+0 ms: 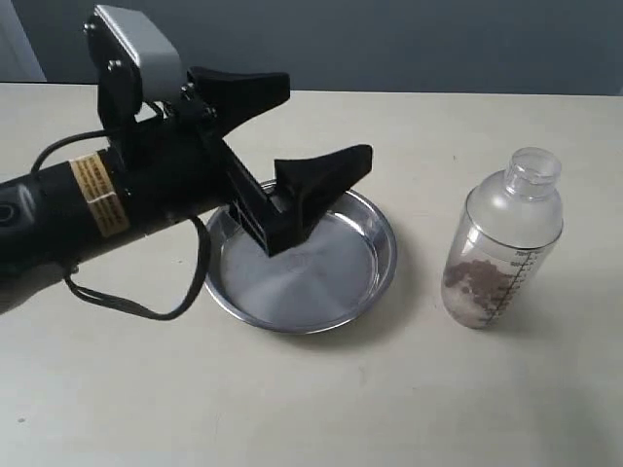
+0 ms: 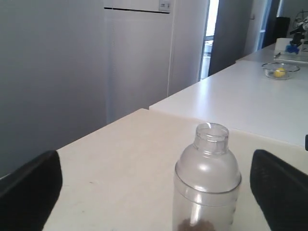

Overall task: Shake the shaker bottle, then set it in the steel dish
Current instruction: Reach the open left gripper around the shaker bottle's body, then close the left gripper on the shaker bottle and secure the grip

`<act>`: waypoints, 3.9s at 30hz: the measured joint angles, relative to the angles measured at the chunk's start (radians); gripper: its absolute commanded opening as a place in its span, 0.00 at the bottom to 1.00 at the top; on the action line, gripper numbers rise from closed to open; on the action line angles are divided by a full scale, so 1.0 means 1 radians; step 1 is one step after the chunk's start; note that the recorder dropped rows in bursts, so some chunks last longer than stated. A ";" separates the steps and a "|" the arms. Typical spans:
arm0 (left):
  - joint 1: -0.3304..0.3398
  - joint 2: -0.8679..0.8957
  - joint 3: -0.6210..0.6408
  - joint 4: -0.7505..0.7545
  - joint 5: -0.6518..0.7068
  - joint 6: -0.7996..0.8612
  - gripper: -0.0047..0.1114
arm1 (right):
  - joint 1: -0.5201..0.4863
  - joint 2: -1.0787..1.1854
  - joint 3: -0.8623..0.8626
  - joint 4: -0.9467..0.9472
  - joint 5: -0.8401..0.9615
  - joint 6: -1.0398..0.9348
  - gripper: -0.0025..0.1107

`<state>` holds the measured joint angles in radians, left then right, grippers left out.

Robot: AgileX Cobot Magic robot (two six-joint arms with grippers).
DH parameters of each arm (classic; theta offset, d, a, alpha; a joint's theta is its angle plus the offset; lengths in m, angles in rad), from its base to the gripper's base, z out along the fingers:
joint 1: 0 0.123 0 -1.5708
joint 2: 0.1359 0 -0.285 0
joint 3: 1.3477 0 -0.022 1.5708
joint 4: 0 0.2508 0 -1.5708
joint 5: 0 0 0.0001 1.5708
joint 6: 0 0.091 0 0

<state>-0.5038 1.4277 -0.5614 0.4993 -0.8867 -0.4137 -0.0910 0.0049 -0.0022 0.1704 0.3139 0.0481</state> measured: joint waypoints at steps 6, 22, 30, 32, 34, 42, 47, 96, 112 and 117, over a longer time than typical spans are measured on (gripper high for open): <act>0.000 0.191 -0.005 0.026 -0.196 -0.007 0.95 | 0.000 0.000 0.000 0.000 0.000 0.000 0.02; -0.093 0.463 -0.188 0.138 -0.236 0.037 0.95 | 0.000 0.000 0.000 0.000 0.000 0.000 0.02; -0.113 0.573 -0.245 0.104 -0.307 0.037 0.95 | 0.000 0.000 0.000 0.000 0.000 0.000 0.02; -0.116 0.600 -0.266 0.104 -0.315 0.037 0.95 | 0.000 0.000 0.000 0.000 0.000 0.000 0.02; -0.116 0.621 -0.286 0.108 -0.317 0.037 0.95 | 0.000 0.000 0.000 0.000 0.000 0.000 0.02; -0.120 0.693 -0.352 0.132 -0.319 0.035 0.95 | 0.000 0.000 0.000 0.000 0.000 0.000 0.02; -0.149 0.741 -0.400 0.128 -0.319 0.033 0.95 | 0.000 0.000 0.000 0.000 0.000 0.000 0.02; -0.207 0.903 -0.704 0.110 -0.164 -0.093 0.95 | 0.000 0.000 0.000 0.000 0.000 0.000 0.02; -0.231 0.976 -0.805 0.108 -0.162 -0.102 0.95 | 0.000 0.000 0.000 0.000 0.000 0.000 0.02; -0.233 0.987 -0.835 0.105 -0.154 -0.102 0.95 | 0.000 0.000 0.000 0.000 0.000 0.000 0.02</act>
<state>-0.7366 2.4150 -1.3965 0.6043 -1.0408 -0.5153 -0.0910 0.0049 -0.0022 0.1704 0.3139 0.0481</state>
